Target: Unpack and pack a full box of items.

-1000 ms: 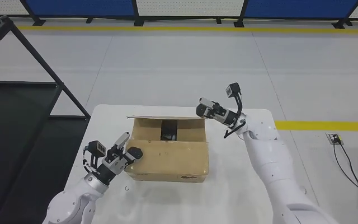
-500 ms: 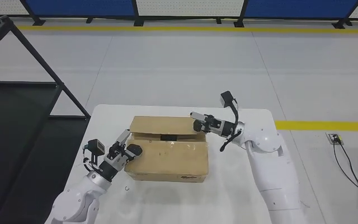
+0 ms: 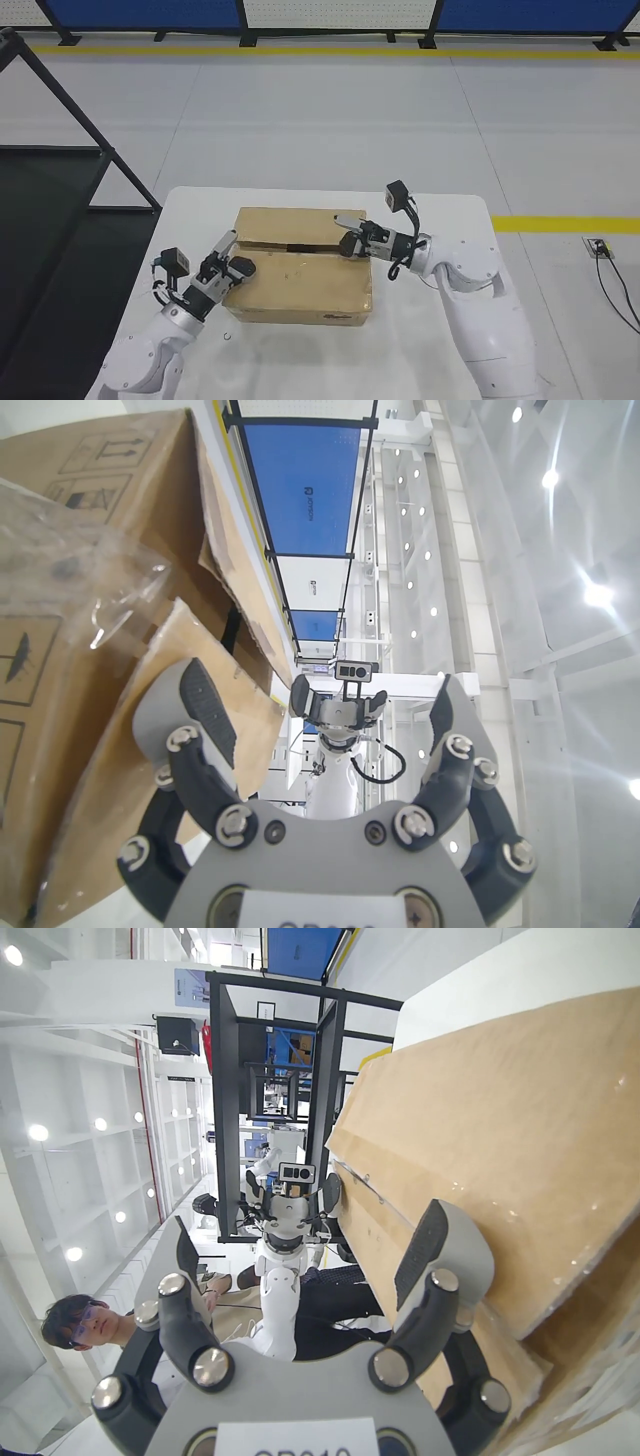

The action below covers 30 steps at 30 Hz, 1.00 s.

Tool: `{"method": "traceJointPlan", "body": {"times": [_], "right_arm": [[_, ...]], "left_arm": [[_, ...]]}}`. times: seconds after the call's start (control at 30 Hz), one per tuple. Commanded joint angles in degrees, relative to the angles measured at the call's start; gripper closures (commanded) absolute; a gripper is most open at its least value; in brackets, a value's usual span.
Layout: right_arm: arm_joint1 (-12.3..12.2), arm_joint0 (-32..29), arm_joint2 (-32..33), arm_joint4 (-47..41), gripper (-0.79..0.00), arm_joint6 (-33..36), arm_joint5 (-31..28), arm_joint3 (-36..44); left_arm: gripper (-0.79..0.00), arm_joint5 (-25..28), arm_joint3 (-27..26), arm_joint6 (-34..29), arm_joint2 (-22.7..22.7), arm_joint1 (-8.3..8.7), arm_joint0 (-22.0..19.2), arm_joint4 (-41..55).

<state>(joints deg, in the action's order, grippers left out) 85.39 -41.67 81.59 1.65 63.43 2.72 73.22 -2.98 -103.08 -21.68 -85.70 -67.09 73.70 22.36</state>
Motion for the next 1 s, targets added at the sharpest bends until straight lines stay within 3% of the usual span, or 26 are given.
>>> {"method": "traceJointPlan", "body": {"times": [0.0, 0.17, 0.37, 0.47, 0.57, 0.87, 0.97], "right_arm": [[-0.2, 0.2, -0.5, 0.5, -0.785, 0.1, 0.5, -0.6], [-0.5, 1.1, -1.9, 0.1, -0.785, 0.1, 0.7, -2.9], [-0.9, 1.9, -2.9, -1.0, -0.785, -0.3, -1.6, -3.8], [-1.0, 2.2, -4.0, -1.5, -0.785, -0.3, -1.9, -3.6], [-1.2, 3.0, -5.2, -0.4, -0.785, 0.7, -0.5, -3.7], [-1.2, 3.0, -5.2, -0.4, -0.785, 0.7, -0.5, -3.7], [-1.2, 2.6, -5.3, -0.5, -0.785, 0.0, -0.7, -3.4]], "left_arm": [[-0.785, 0.7, -0.1, 0.7, -0.1, -0.07, 0.0, 0.2], [-0.785, 3.0, -1.2, 4.4, -3.1, -0.3, 0.8, 5.0], [-0.785, 5.2, 0.5, 11.2, -12.1, -0.36, 3.6, 12.9], [-0.785, 3.6, 3.4, 11.2, -14.7, -0.12, 4.6, 12.2], [-0.785, -1.9, 6.3, 7.9, -16.6, 0.38, 5.2, 12.0], [-0.785, -2.4, 6.4, 7.5, -16.9, 0.43, 5.2, 12.2], [-0.785, -3.1, 7.6, 7.0, -14.4, 0.5, 4.4, 7.9]]}}
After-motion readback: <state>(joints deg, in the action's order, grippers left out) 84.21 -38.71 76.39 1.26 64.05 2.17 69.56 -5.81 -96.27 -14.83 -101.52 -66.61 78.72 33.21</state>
